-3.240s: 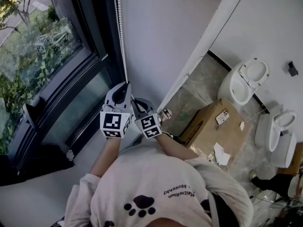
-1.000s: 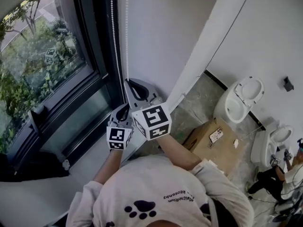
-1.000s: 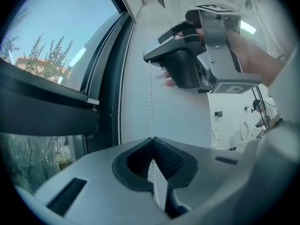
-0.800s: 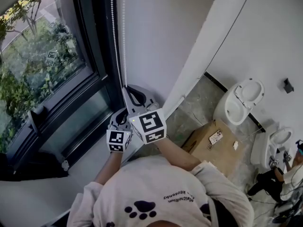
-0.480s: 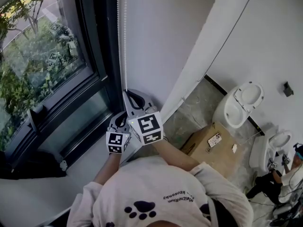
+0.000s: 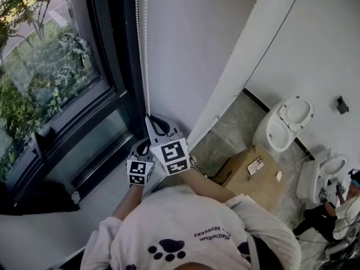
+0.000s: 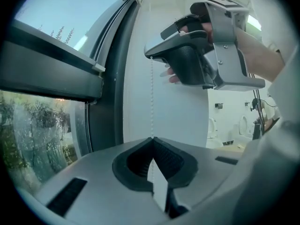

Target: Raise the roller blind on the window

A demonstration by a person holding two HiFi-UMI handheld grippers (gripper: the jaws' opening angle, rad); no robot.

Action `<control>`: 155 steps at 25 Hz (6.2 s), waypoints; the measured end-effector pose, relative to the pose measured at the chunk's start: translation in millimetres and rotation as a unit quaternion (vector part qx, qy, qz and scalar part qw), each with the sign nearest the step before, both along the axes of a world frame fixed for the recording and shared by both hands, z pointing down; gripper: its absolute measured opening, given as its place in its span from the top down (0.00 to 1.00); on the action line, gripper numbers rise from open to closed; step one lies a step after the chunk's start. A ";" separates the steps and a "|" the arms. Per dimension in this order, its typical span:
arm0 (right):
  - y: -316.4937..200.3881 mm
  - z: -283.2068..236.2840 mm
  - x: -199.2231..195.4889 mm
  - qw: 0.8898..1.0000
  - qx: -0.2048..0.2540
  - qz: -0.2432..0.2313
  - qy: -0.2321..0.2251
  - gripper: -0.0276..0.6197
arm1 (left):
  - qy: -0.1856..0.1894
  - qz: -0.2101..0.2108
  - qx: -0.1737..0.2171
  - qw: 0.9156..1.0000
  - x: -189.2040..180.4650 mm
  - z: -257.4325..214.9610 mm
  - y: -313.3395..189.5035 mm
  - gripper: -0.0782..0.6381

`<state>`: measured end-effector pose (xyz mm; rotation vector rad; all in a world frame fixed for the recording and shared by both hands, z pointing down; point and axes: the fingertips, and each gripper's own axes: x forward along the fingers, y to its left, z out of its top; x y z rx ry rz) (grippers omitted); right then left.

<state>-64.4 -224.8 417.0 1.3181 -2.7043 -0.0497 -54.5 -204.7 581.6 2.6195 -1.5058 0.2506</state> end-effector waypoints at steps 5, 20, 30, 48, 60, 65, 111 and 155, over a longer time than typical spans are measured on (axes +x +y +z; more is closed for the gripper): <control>2.2 8.1 -1.7 1.000 -0.001 -0.001 0.002 0.94 | 0.005 0.001 -0.015 1.000 1.5 7.5 1.4 0.88; -4.4 3.5 10.0 1.000 0.007 0.014 0.000 0.94 | 0.068 0.038 -0.012 0.997 -12.7 -52.4 10.3 0.70; -5.9 1.9 10.4 1.000 0.011 0.014 -0.003 0.94 | 0.063 0.041 0.050 0.996 -17.3 -157.9 10.5 0.73; 0.7 1.2 2.9 1.000 0.020 -0.004 -0.007 0.94 | 0.068 0.066 0.155 0.983 5.0 -308.1 -7.3 0.76; 0.5 2.2 1.8 1.000 0.020 -0.007 -0.009 0.94 | 0.047 0.057 0.172 0.982 4.4 -311.9 -12.9 0.87; -0.4 2.6 0.5 1.000 0.020 -0.008 -0.007 0.94 | 0.053 0.051 0.170 0.983 2.5 -311.4 -13.8 0.87; -9.6 11.8 -6.0 1.000 0.021 -0.011 0.009 0.94 | 0.049 0.073 0.134 0.987 -2.9 -299.8 -28.7 0.88; 29.5 -59.4 22.7 0.993 -0.005 -0.062 -0.101 0.81 | 0.066 0.059 0.072 0.993 -6.4 -205.4 -28.8 0.88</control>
